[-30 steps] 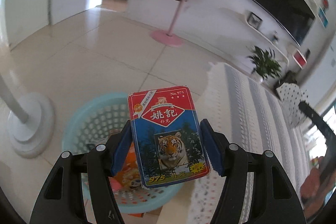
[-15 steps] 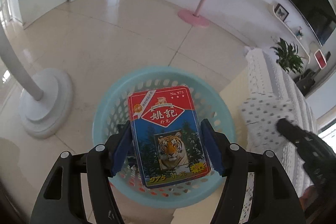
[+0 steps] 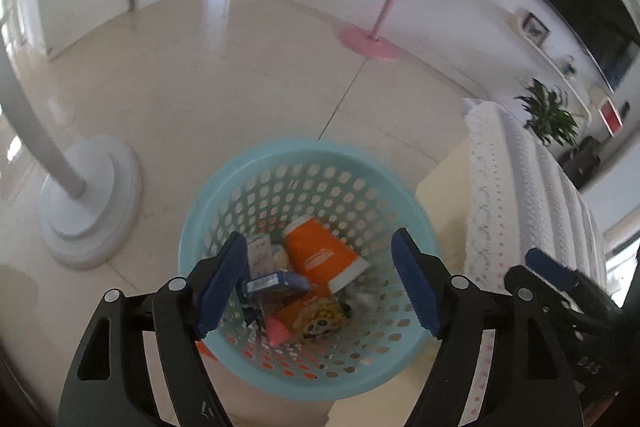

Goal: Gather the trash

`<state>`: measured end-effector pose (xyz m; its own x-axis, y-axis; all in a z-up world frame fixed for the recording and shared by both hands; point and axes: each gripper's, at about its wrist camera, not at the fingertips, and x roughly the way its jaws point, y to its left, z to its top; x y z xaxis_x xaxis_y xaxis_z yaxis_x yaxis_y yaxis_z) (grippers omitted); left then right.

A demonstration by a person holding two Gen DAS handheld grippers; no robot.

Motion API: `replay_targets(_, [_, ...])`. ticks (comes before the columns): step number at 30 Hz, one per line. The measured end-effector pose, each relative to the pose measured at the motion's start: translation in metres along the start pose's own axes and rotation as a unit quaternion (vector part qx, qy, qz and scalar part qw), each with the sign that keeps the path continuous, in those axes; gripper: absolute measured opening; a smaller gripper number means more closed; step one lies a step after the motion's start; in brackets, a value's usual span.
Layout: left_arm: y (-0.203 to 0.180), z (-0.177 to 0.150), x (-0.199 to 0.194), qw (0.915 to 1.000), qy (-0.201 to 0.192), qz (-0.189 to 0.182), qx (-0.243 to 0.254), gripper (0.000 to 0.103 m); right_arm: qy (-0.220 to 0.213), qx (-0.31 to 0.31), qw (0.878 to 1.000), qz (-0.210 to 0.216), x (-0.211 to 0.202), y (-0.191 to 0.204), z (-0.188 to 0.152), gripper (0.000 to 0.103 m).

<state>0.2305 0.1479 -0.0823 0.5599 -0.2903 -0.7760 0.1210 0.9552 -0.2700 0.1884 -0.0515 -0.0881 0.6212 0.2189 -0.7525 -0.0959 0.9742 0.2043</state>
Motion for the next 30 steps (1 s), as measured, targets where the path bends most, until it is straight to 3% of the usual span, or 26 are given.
replay_targets(6, [-0.059, -0.005, -0.053, 0.9945, -0.082, 0.008, 0.065, 0.079, -0.062, -0.041, 0.997, -0.028, -0.078, -0.003, -0.008, 0.065])
replay_targets(9, [-0.101, -0.021, -0.092, 0.9849, -0.12, 0.016, 0.123, 0.08, -0.087, -0.044, 0.995, -0.036, -0.12, -0.014, -0.015, 0.066])
replay_targets(11, [-0.127, -0.037, -0.12, 0.9754, -0.155, 0.046, 0.15, 0.087, -0.103, -0.048, 0.993, -0.044, -0.144, -0.019, -0.021, 0.068])
replay_targets(13, [-0.145, -0.048, -0.14, 0.9703, -0.176, 0.069, 0.152, 0.091, -0.12, -0.049, 0.99, -0.047, -0.167, -0.026, -0.028, 0.07])
replay_targets(16, [-0.166, -0.071, -0.16, 0.9733, -0.186, 0.025, 0.132, 0.095, -0.128, -0.025, 0.991, -0.033, -0.187, -0.038, -0.037, 0.071])
replay_targets(18, [-0.172, -0.082, -0.163, 0.9733, -0.194, 0.023, 0.121, 0.095, -0.146, -0.014, 0.988, -0.036, -0.202, -0.047, -0.049, 0.074])
replay_targets(25, [-0.19, -0.105, -0.154, 0.9561, -0.255, 0.081, 0.12, 0.095, -0.218, -0.003, 0.965, -0.145, -0.227, -0.064, -0.086, 0.077])
replay_targets(30, [-0.183, -0.11, -0.145, 0.9595, -0.241, 0.101, 0.106, 0.095, -0.218, 0.008, 0.963, -0.156, -0.221, -0.074, -0.1, 0.077])
